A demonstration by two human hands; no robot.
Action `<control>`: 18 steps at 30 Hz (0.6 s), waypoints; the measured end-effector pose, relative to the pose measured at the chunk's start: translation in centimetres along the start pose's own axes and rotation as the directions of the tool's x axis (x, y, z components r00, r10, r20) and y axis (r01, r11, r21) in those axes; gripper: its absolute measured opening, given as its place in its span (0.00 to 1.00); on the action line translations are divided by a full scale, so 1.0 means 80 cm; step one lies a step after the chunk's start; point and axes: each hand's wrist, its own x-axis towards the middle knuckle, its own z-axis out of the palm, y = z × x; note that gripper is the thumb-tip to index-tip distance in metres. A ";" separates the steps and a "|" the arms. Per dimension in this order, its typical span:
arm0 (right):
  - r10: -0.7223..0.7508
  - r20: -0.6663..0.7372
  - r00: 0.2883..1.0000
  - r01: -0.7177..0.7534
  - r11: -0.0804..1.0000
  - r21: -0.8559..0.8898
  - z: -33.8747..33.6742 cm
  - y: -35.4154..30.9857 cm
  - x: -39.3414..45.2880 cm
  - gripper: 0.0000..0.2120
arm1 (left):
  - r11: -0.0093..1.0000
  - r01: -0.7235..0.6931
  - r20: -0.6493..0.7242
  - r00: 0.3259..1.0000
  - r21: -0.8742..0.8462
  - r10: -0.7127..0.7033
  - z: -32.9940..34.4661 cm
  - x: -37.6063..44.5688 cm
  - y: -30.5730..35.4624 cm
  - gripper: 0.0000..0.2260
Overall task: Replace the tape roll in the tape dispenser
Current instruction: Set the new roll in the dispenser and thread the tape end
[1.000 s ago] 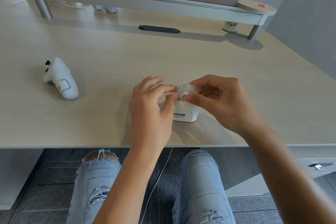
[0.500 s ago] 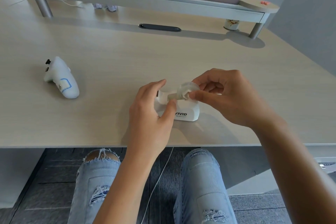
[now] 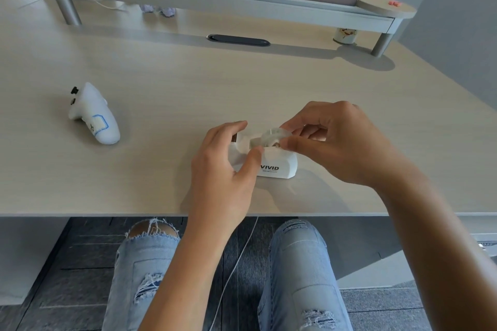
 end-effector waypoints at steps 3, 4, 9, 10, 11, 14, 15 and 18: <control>0.006 0.003 1.000 -0.006 0.999 -0.041 -0.001 -0.004 0.001 0.07 | 1.000 0.005 -0.004 1.000 -0.008 -0.005 0.000 0.000 0.000 0.17; 0.023 -0.003 1.000 -0.023 0.999 -0.026 -0.002 -0.005 0.002 0.06 | 1.000 0.008 -0.005 1.000 -0.008 -0.008 0.000 0.000 0.000 0.17; 0.052 -0.001 0.999 -0.052 0.998 -0.025 -0.003 -0.010 0.002 0.04 | 1.000 0.019 -0.005 1.000 -0.013 -0.019 -0.001 0.000 0.002 0.17; 0.043 -0.002 0.999 -0.043 0.998 -0.044 -0.003 -0.011 0.001 0.04 | 1.000 0.024 -0.007 1.000 -0.017 -0.024 -0.001 0.000 0.002 0.17; 0.033 -0.003 0.999 -0.034 0.997 -0.063 -0.003 -0.013 0.000 0.04 | 0.999 0.032 -0.008 0.999 -0.022 -0.032 -0.002 0.000 0.002 0.17; 0.005 0.002 1.000 -0.005 0.993 -0.115 -0.001 -0.017 -0.001 0.05 | 0.997 0.055 -0.007 0.998 -0.047 -0.055 -0.002 -0.001 0.002 0.19; -0.001 -0.001 1.000 0.001 0.993 -0.121 0.000 -0.017 -0.001 0.05 | 0.997 0.061 -0.006 0.998 -0.052 -0.061 -0.002 -0.001 0.003 0.20; -0.003 -0.026 1.000 0.000 0.993 -0.121 0.002 -0.017 -0.002 0.05 | 0.996 0.067 -0.009 0.998 -0.055 -0.068 -0.002 -0.002 0.004 0.21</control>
